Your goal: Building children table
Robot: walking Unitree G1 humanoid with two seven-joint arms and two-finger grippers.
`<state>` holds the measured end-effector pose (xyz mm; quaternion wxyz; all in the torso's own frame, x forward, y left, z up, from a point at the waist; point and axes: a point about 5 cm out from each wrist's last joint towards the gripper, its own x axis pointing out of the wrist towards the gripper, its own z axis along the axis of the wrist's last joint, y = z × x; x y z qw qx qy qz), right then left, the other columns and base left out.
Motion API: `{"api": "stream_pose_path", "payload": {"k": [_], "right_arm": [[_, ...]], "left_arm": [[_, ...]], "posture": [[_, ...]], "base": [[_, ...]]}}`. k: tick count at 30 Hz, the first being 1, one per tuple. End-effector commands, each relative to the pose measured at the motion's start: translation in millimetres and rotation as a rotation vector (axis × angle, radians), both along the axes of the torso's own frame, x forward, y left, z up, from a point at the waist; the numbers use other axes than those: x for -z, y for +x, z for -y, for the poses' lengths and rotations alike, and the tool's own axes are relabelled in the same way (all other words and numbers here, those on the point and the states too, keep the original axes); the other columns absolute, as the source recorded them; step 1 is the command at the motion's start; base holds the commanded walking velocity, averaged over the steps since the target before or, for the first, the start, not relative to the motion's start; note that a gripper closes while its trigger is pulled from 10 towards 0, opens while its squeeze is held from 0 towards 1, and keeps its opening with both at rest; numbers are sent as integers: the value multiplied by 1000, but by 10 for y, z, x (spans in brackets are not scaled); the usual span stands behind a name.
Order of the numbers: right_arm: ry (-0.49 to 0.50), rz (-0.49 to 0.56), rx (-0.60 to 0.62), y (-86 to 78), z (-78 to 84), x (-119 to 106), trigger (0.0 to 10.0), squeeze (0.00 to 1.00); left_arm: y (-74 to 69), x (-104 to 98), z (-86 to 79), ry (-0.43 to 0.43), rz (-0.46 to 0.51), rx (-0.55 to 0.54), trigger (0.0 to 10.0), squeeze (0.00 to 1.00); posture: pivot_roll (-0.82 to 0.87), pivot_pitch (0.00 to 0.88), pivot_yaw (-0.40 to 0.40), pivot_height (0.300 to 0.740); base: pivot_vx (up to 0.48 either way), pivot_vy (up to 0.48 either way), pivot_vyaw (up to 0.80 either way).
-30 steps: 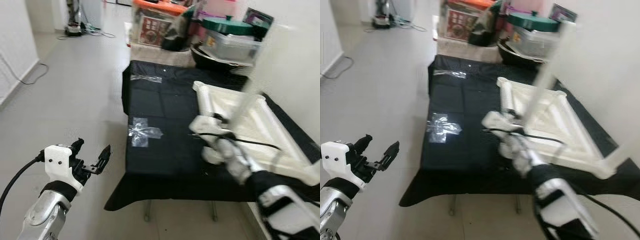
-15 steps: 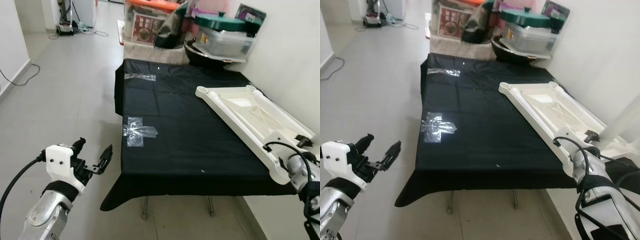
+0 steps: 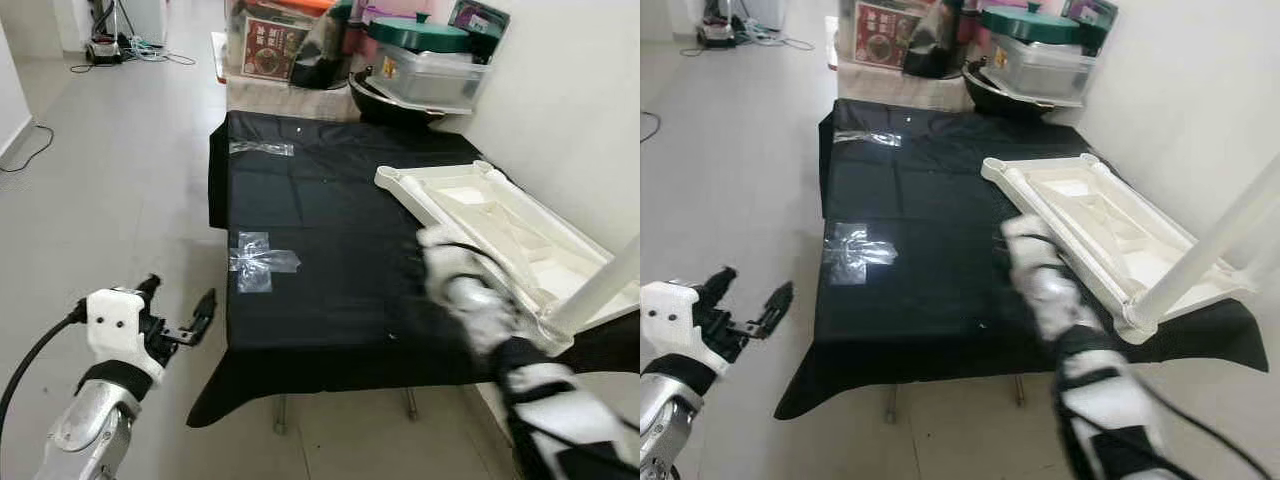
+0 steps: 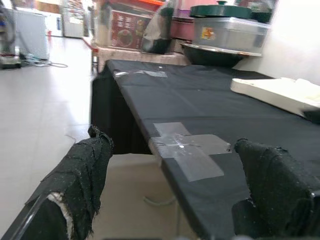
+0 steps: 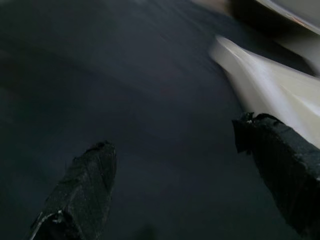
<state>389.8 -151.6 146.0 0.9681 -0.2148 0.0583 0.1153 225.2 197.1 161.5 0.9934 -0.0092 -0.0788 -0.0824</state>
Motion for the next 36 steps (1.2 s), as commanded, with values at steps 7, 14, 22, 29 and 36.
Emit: {"api": "stream_pose_path", "payload": {"k": [7,14,22,29,36], "right_arm": [[291,19,-168,-130,-455,-34,10000,0],[294,25,-198,-155,-594,-36,10000,0],[351,4,-155,-131,-574,-77,10000,0],[322,2,-126,-124,-535,-64,10000,0],[323,-13,-2,-99,-431,-17,10000,0]], "left_arm": [[21,-10,-1,56,11,-46,10000,0],[43,16,-20,55,-8,-68,10000,0],[35,8,-38,27,6,-87,10000,0],[44,29,-37,27,-16,-79,10000,0],[38,5,-48,-1,4,-73,10000,0]], "posture": [[154,0,-181,740],[157,0,-178,740],[158,0,-178,740],[158,0,-178,740],[158,0,-173,740]], "base": [[0,-67,0],[0,-478,229],[0,-174,300],[0,0,0],[356,0,0]]}}
